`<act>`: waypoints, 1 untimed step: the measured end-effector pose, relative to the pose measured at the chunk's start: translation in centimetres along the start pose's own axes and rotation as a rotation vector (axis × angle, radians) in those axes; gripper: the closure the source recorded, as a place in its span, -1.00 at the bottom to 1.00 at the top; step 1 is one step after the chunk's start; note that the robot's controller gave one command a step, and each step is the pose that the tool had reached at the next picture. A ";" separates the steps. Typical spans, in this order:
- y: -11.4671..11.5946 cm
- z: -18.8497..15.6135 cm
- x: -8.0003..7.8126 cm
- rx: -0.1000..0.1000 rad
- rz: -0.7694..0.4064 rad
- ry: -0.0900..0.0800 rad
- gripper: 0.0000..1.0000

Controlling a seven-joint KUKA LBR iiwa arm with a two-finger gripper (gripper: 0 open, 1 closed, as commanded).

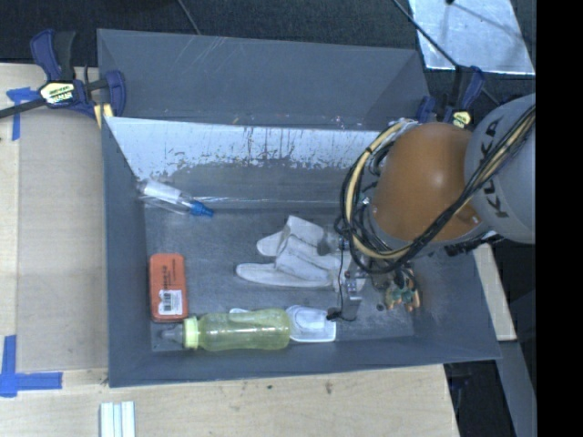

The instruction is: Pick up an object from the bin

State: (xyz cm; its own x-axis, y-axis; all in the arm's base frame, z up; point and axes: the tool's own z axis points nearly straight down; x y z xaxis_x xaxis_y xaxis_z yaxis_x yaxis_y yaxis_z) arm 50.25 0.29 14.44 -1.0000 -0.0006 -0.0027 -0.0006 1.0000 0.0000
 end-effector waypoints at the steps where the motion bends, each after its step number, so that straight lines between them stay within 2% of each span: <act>1: 1.4 4.4 -2.1 0.001 -0.029 -0.004 -1.00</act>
Offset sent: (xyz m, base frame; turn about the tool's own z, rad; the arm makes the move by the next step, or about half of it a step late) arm 0.0311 0.0291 -0.0744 0.0779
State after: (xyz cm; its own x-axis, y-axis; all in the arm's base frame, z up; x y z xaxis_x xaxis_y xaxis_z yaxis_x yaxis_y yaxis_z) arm 52.36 1.69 10.01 -0.9995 -0.0299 -0.0063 -0.0299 0.9996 -0.0008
